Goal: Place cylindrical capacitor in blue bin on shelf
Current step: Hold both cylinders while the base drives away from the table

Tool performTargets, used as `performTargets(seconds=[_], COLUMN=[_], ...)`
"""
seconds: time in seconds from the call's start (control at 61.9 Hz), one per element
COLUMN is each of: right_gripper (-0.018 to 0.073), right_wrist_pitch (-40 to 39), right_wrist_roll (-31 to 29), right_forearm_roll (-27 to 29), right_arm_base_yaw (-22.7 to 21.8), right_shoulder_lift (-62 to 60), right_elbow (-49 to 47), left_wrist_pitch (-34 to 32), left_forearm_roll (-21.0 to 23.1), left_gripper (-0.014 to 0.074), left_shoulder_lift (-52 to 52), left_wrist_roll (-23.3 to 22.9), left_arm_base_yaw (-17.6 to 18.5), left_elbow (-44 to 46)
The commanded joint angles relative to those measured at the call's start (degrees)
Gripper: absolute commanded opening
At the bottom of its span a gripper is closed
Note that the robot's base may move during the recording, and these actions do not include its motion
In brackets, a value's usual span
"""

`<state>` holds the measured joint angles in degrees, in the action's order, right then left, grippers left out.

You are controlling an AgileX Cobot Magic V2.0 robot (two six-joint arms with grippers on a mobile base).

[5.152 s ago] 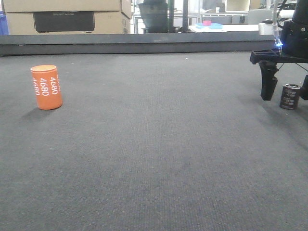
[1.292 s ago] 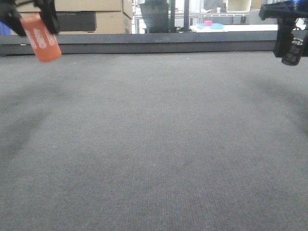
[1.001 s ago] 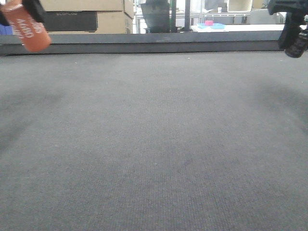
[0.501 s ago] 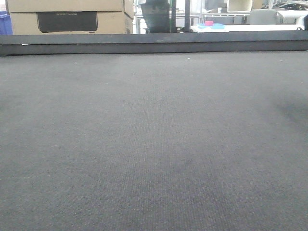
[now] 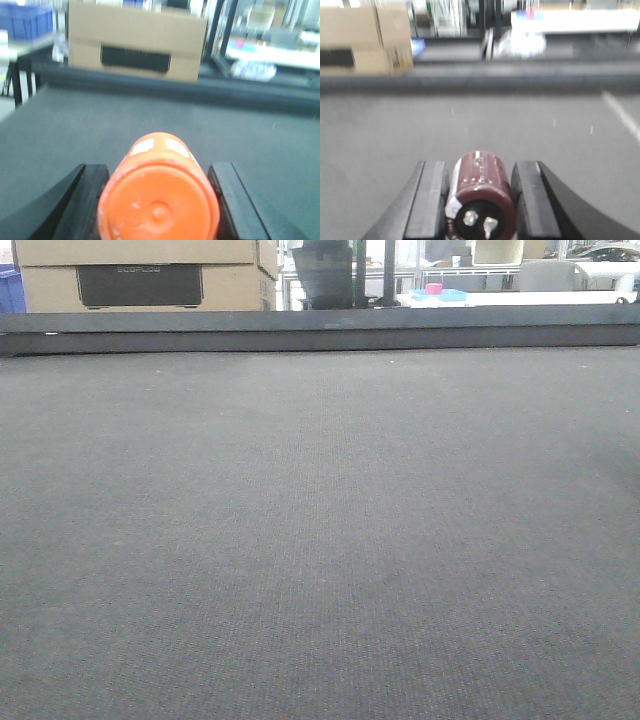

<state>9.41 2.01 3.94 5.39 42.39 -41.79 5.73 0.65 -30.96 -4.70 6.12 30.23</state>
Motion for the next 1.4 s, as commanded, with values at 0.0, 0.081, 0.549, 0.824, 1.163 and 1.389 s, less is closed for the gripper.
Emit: performTargets(seconds=[0.0,0.081,0.549,0.824,1.163,1.389], right_gripper=[-0.0163,-0.0163,-0.0163,-0.0163,-0.0163,-0.0163], right_wrist_pitch=[-0.4,-0.4,-0.7,-0.8,-0.8,-0.8], right_wrist_roll=[-0.1,-0.1,-0.1,-0.1,-0.1,-0.1], right_forearm_roll=[-0.6,-0.6,-0.6,-0.6,-0.6,-0.6], right_arm_base_yaw=[-0.1,-0.1,-0.1,-0.1,-0.1,-0.1], right_shoulder_lift=[-3.2,-5.3,-10.9,-10.9,-10.9,-10.9], right_elbow=[0.0,0.0,0.0,0.0,0.0,0.0], left_wrist_pitch=[-1.3,-2.3,-3.7,-3.7,-3.7,-3.7], left_forearm_roll=[0.2,0.2,0.2,0.2,0.2,0.2], left_gripper=[-0.0111,-0.0111,-0.0111,-0.0111,-0.0111,-0.0111], left_shoulder_lift=[2.5,4.2,10.8,10.8,10.8,10.8], left_wrist_roll=[-0.4,-0.4,-0.4,-0.4,-0.4,-0.4], left_arm_base_yaw=[-0.1,-0.1,-0.1,-0.1,-0.1,-0.1], left_elbow=[0.0,0.0,0.0,0.0,0.0,0.0])
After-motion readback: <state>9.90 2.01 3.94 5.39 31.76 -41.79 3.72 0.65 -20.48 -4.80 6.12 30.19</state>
